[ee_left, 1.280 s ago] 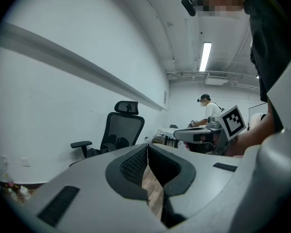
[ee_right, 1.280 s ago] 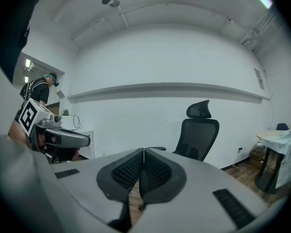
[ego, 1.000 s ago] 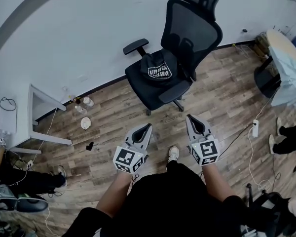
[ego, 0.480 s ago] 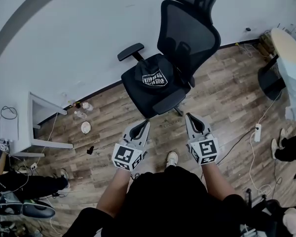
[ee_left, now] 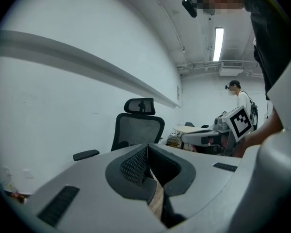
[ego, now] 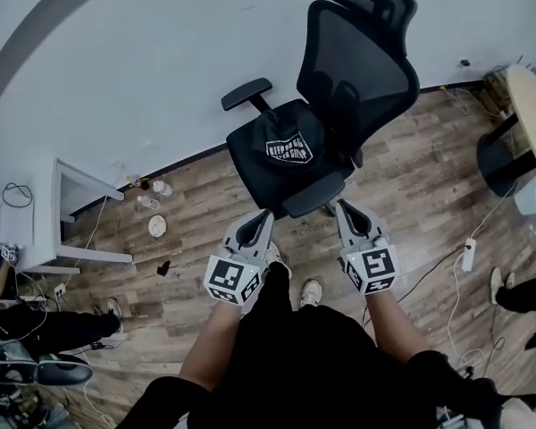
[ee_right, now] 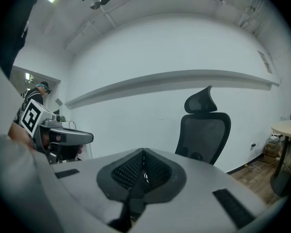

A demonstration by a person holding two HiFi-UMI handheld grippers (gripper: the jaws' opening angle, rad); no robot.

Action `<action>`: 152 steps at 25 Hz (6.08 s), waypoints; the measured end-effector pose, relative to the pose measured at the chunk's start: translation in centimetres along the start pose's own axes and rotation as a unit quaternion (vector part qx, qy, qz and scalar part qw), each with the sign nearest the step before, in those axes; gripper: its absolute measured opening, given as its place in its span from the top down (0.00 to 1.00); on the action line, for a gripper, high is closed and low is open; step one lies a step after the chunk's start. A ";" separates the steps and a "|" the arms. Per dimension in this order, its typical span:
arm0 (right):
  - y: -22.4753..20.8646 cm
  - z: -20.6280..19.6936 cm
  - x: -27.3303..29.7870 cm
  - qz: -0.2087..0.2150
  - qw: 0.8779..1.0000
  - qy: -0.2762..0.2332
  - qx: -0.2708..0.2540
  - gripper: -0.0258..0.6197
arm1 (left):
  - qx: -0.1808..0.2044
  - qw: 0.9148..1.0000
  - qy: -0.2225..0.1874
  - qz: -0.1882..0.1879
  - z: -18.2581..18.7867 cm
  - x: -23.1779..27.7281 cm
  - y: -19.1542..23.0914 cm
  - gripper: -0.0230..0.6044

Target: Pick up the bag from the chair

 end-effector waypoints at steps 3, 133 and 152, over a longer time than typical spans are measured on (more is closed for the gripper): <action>-0.4 0.4 2.1 0.004 1.000 0.006 -0.001 0.93 | -0.007 1.000 0.000 0.007 -0.5 1.3 1.7 0.93; -16.5 -1.2 36.3 0.034 0.984 0.167 0.055 0.87 | -0.139 0.983 0.085 -0.081 -10.8 31.4 26.3 0.89; -10.2 17.2 30.3 0.072 0.997 -0.027 -0.014 0.87 | 0.003 0.991 -0.134 -0.028 9.3 24.8 27.6 0.89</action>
Point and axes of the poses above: the fingertips, and each gripper's own axes: x forward along the fingers, y to its left, z out of its top, the point moved 7 cm from there along -x, backward along the fingers, and after that the axes turned 14 degrees about x, right-handed, at the moved point
